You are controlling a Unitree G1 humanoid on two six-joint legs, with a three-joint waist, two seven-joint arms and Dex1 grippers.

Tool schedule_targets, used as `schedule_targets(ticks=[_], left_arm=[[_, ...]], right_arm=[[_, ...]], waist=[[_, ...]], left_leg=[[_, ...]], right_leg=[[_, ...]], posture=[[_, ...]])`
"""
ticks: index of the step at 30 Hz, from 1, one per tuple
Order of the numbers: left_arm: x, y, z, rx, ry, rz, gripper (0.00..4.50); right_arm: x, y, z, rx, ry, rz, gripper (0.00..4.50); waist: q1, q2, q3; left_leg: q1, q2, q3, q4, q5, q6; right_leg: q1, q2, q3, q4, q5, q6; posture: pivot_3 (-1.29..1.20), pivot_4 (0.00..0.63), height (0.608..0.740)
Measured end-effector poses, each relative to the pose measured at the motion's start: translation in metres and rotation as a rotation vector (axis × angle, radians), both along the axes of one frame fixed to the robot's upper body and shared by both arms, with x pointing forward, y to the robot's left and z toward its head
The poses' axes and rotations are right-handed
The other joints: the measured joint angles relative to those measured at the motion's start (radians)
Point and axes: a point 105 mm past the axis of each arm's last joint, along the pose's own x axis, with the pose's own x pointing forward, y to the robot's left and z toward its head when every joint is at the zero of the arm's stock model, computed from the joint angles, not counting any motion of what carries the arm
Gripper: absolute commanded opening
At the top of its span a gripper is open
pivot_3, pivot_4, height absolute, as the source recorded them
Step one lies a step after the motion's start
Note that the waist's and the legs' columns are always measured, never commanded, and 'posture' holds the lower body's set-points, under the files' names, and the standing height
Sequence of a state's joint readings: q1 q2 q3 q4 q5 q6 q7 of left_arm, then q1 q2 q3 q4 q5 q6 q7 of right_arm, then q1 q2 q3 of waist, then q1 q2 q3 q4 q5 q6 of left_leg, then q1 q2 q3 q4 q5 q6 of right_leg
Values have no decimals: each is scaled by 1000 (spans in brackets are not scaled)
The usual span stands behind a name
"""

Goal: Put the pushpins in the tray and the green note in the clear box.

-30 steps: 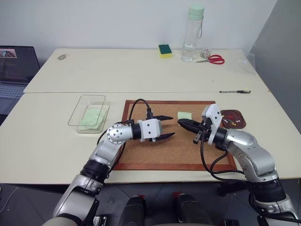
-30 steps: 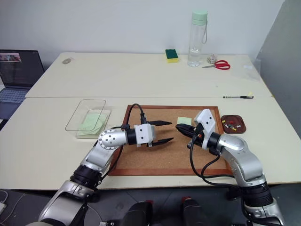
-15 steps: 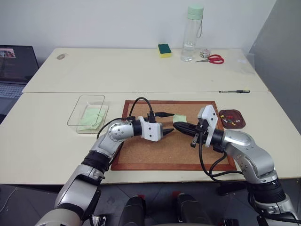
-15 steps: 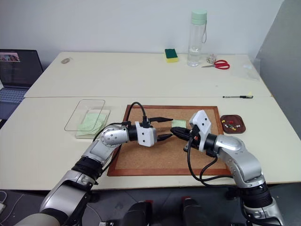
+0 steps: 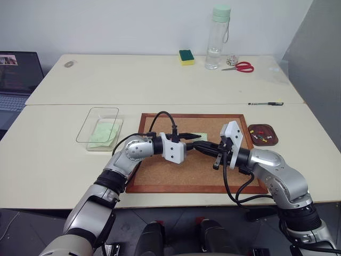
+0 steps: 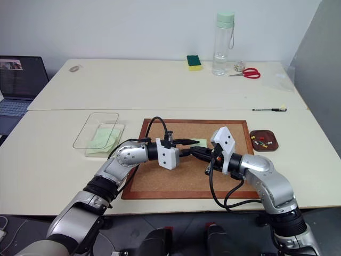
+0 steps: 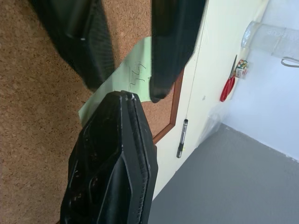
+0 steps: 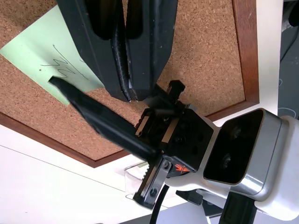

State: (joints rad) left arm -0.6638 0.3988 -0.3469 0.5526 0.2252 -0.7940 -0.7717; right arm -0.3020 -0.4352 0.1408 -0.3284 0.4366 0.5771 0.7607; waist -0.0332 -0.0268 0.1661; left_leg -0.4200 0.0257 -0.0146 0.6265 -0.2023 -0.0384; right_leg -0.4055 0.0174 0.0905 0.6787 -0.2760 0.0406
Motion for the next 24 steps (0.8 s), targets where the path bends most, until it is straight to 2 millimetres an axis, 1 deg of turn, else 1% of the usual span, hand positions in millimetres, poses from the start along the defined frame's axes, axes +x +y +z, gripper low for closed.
schedule_targets(ticks=[2, 7, 11, 16, 18, 24], left_arm=[[0, 0, 0, 2, 1, -1, 14], [0, 0, 0, 3, 1, -2, 14], [0, 2, -1, 15, -6, -3, 14], [-1, 3, -2, 32, -40, -3, 14], [-1, 3, -2, 41, -65, -5, 14], [1, 5, -4, 67, -109, 8, 14]], right_arm=[[0, 0, 0, 2, 1, 1, 0], [0, 0, 2, 13, 5, -1, 0], [4, -3, 7, 32, 5, -21, 0], [9, -8, 12, 66, 19, -50, 0], [14, -12, 13, 75, 25, -79, 0], [14, -12, 15, 84, 33, -74, 0]], waist=[[0, 0, 0], [0, 0, 0], [0, 0, 0], [0, 0, 0], [0, 0, 0], [0, 0, 0]], left_leg=[[0, 0, 0, 0, 0, 0], [0, 0, 0, 0, 0, 0], [0, 0, 0, 0, 0, 0], [0, 0, 0, 0, 0, 0], [0, 0, 0, 0, 0, 0], [0, 0, 0, 0, 0, 0]], right_leg=[[0, 0, 0, 0, 0, 0], [0, 0, 0, 0, 0, 0], [0, 0, 0, 0, 0, 0], [0, 0, 0, 0, 0, 0], [0, 0, 0, 0, 0, 0], [0, 0, 0, 1, 0, 0]], posture=[[0, 150, 740], [0, 150, 740], [0, 150, 740], [0, 150, 740], [0, 150, 740], [0, 150, 740]])
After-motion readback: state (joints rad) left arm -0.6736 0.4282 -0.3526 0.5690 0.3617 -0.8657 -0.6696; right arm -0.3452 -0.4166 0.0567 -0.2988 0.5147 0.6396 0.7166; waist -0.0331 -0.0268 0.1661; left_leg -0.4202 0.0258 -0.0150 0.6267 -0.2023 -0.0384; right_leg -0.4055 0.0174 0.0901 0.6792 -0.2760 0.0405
